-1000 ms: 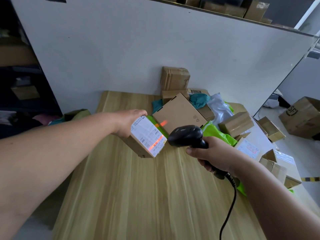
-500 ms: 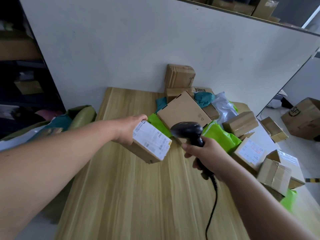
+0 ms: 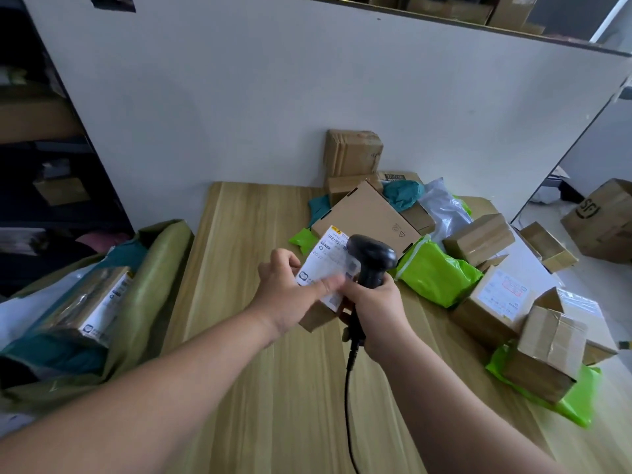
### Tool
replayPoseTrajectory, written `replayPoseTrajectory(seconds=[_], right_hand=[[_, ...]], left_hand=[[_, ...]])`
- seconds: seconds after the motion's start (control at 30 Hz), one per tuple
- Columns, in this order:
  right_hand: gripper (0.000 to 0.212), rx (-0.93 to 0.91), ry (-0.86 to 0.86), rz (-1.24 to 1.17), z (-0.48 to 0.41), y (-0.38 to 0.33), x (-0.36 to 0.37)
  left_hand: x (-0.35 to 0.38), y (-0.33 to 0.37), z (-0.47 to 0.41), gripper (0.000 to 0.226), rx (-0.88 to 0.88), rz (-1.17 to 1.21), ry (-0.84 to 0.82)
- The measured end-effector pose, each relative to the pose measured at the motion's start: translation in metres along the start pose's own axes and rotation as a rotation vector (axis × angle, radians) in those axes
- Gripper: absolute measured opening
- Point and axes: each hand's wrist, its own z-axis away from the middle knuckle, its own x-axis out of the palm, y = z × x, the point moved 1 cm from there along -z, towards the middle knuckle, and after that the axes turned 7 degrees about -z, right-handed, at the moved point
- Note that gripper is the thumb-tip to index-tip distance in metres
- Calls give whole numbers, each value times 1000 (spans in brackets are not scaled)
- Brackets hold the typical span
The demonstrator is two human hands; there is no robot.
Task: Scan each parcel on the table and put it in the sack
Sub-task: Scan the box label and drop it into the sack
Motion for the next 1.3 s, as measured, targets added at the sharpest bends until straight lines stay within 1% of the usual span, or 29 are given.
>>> replayPoseTrajectory(seconds=[0.07, 0.17, 0.3, 0.37, 0.43, 0.47, 0.53, 0.6, 0.7, 0.77, 0.83, 0.87, 0.97, 1.1, 1.17, 1.3], right_hand=[[33, -22, -9, 37, 2, -3, 2], [35, -86, -36, 93, 5, -10, 9], [34, -124, -121, 112, 12, -18, 23], [34, -113, -149, 118, 15, -18, 28], [33, -99, -161, 144, 18, -17, 33], [33, -90, -169, 151, 21, -15, 36], [32, -79, -187, 161, 25, -14, 45], [29, -100, -191, 219, 30, -15, 57], [21, -142, -206, 309, 38, -25, 80], [20, -124, -248, 262, 45, -34, 99], [21, -75, -312, 217, 53, -43, 121], [20, -51, -345, 208, 57, -48, 132], [16, -7, -425, 227, 68, -55, 166], [17, 8, -471, 253, 80, -56, 205], [17, 9, -482, 264, 85, -54, 222], [17, 6, -505, 303, 92, -51, 249]], left_hand=[[-10, 2, -2, 58, -120, 185, 10], [-24, -4, -4, 43, -328, 354, 1], [-44, -9, -1, 46, -516, 536, -125], [-58, -14, 0, 60, -561, 603, -195], [-72, -19, 3, 78, -562, 603, -301], [-79, -21, 4, 82, -548, 588, -348], [-92, -24, 4, 76, -508, 518, -388], [-107, -26, 1, 63, -482, 422, -358], [-138, -30, -8, 41, -427, 273, -250], [-165, -32, -17, 29, -360, 218, -152], [-194, -37, -26, 24, -293, 212, -85], [-209, -39, -31, 27, -272, 205, -60], [-250, -52, -43, 43, -235, 171, -6], [-292, -69, -52, 62, -267, 167, 24], [-307, -78, -55, 66, -279, 188, 39], [-330, -96, -55, 65, -295, 183, 64]])
